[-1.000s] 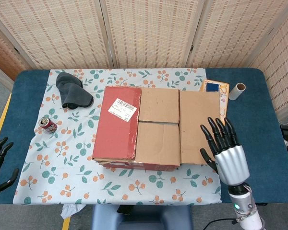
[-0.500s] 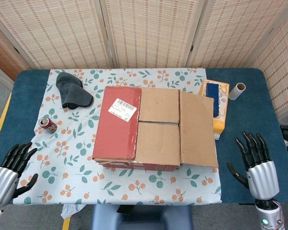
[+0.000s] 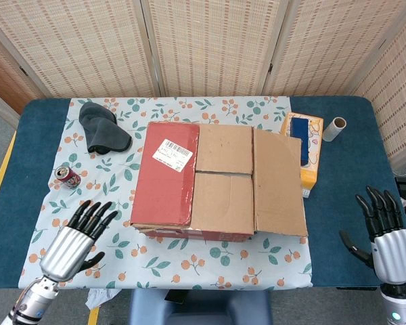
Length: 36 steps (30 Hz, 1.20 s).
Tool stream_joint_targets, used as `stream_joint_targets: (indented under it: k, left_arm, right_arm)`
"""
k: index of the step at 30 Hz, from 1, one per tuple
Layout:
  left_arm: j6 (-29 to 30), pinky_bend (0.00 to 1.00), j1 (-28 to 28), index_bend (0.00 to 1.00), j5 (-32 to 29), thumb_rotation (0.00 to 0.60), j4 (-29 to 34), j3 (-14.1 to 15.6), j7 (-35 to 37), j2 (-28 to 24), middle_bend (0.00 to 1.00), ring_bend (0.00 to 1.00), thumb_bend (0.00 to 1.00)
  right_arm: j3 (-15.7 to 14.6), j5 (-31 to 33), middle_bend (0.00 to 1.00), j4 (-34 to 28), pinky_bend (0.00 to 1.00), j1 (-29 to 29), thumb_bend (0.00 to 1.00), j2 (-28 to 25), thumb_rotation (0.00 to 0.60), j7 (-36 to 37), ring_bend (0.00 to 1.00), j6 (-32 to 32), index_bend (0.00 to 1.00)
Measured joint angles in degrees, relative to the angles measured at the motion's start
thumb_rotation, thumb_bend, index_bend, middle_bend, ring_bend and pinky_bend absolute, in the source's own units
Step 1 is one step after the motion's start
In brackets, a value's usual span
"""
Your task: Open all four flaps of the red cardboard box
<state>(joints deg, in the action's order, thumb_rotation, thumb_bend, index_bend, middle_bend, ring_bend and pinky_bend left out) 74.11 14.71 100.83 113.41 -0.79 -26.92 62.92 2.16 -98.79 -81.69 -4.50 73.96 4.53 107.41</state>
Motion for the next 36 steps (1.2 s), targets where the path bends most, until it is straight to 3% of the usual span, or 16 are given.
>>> stream_joint_targets:
  k: [5,8,17,26,32,36]
  left_arm:
    - [-7.68,0.02,4.61,0.00,-5.91,0.600,6.98,-2.51,-7.51,1.67,0.00,0.00,0.28]
    - [-11.47,0.02,7.25,0.00,-9.46,0.600,10.05,-3.60,-10.84,2.92,0.00,0.00,0.38]
    - [-15.73,0.04,12.61,0.00,-16.95,0.600,13.90,-5.35,-21.77,8.26,0.00,0.00,0.53]
    - [-16.94,0.04,18.23,0.00,-25.02,0.600,14.64,-7.64,-27.60,13.49,0.00,0.01,0.54]
    - [-16.15,0.04,22.16,0.00,-30.02,0.600,13.03,-8.91,-31.23,16.84,0.00,0.01,0.53]
    - [-14.94,0.04,23.39,0.00,-30.24,0.600,11.56,-9.16,-30.76,18.58,0.00,0.00,0.51]
  right_arm:
    - [0.29,1.52,0.00,-0.02,0.00,0.03,0.34,-0.82,0.600,1.00,0.00,-2.65,0.00]
    - [0.45,2.15,0.00,0.14,0.00,-0.11,0.33,-0.98,0.600,1.63,0.00,-4.16,0.00]
    - [0.35,3.43,0.00,-0.41,0.00,-1.43,0.34,-2.41,0.600,2.82,0.00,-9.68,0.00]
    - [0.76,3.82,0.00,0.65,0.00,-1.23,0.34,-2.48,0.600,4.81,0.00,-9.78,0.00]
    - [0.40,1.02,0.00,0.62,0.00,-0.79,0.34,-3.50,0.600,10.99,0.00,-6.73,0.00]
    - [0.09,-0.71,0.00,0.71,0.00,0.15,0.34,-4.36,0.600,13.31,0.00,-3.59,0.00]
